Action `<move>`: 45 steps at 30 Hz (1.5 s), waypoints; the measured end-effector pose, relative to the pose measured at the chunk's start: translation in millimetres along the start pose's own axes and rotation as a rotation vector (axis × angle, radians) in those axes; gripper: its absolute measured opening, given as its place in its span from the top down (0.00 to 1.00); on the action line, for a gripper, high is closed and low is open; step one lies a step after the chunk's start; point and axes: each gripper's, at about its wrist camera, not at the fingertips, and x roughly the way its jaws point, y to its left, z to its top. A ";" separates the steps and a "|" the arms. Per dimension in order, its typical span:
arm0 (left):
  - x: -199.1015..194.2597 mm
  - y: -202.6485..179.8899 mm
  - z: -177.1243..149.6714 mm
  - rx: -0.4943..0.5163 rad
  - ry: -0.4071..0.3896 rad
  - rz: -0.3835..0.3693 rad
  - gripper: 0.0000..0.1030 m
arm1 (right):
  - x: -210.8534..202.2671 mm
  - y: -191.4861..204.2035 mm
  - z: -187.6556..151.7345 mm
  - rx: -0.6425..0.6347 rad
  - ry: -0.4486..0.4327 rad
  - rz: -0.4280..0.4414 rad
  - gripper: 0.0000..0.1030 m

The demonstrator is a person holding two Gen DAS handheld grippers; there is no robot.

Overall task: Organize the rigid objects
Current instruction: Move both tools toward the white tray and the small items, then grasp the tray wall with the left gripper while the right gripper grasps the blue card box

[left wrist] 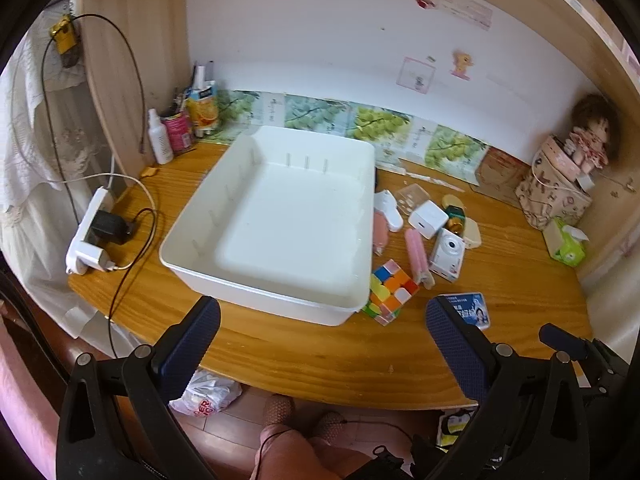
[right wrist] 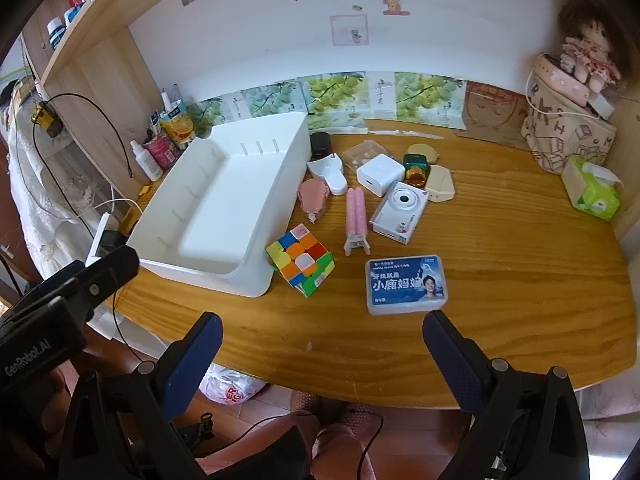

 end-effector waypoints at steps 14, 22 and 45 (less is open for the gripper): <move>33.5 28.9 15.9 -0.087 0.099 0.055 0.01 | 36.1 -8.4 21.6 0.059 0.099 0.022 0.02; 65.4 63.5 43.7 -0.148 0.159 0.041 0.01 | 65.9 -42.5 36.0 0.298 0.192 0.001 0.02; 161.7 179.2 86.7 -0.230 0.328 0.150 0.16 | 110.6 -104.3 6.1 1.040 0.268 -0.121 0.09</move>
